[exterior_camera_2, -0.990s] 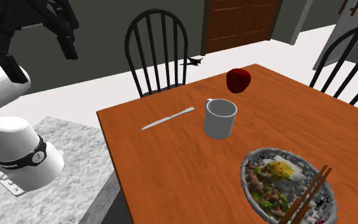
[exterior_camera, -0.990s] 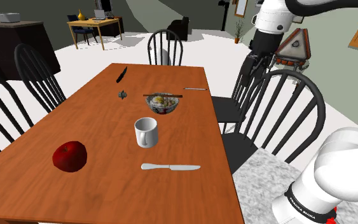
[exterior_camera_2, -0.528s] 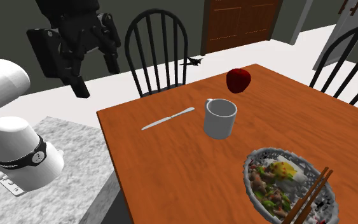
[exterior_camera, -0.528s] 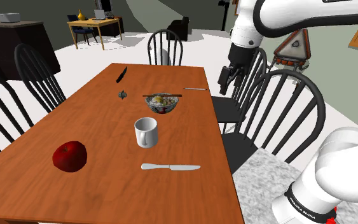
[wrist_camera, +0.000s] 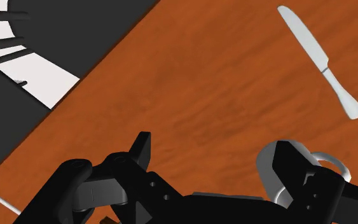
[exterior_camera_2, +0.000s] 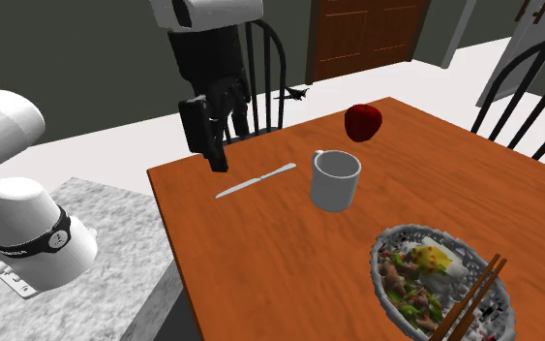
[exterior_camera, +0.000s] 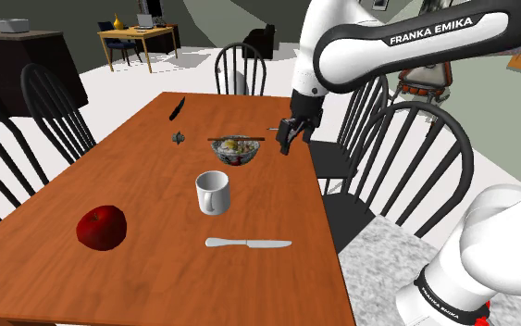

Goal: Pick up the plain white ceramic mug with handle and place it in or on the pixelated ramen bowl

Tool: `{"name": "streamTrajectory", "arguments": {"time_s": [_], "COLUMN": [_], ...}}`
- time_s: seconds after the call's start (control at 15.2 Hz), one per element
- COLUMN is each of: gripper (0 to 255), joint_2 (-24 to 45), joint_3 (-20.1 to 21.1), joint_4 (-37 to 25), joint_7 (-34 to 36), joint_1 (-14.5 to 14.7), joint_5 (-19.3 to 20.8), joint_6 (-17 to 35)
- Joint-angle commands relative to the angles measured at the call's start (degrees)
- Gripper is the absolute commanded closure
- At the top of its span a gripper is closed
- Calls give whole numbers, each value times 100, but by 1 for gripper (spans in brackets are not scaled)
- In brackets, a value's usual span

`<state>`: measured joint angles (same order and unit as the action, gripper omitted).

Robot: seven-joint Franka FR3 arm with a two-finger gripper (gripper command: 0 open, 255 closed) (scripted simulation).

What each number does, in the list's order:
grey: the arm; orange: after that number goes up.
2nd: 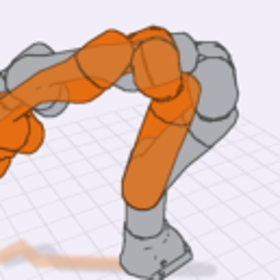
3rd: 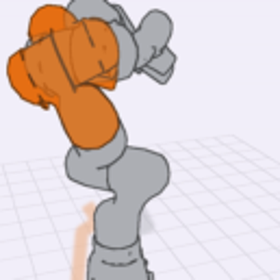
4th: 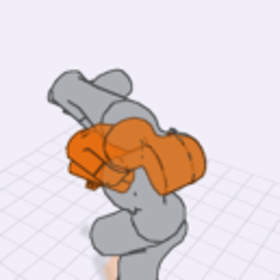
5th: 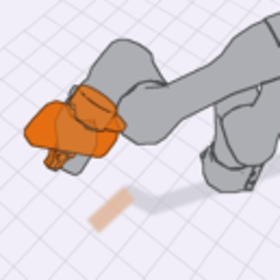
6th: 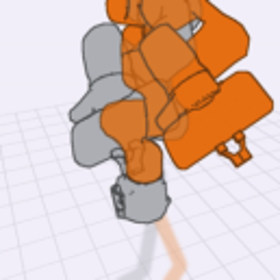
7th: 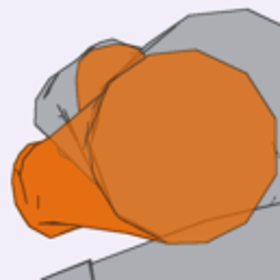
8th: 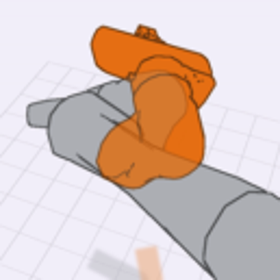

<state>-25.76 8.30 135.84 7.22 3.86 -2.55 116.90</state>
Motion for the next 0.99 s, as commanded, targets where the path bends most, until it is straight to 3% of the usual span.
{"name": "streamTrajectory", "arguments": {"time_s": [0.0,0.46,0.92], "gripper": [0,0,0], "joint_2": [339,1734,3203], "joint_3": [91,450,667], "joint_4": [-74,-700,-1687], "joint_7": [86,531,1084], "joint_1": [24,101,257], "joint_5": [-4,182,676], "joint_6": [324,1246,1844]}}
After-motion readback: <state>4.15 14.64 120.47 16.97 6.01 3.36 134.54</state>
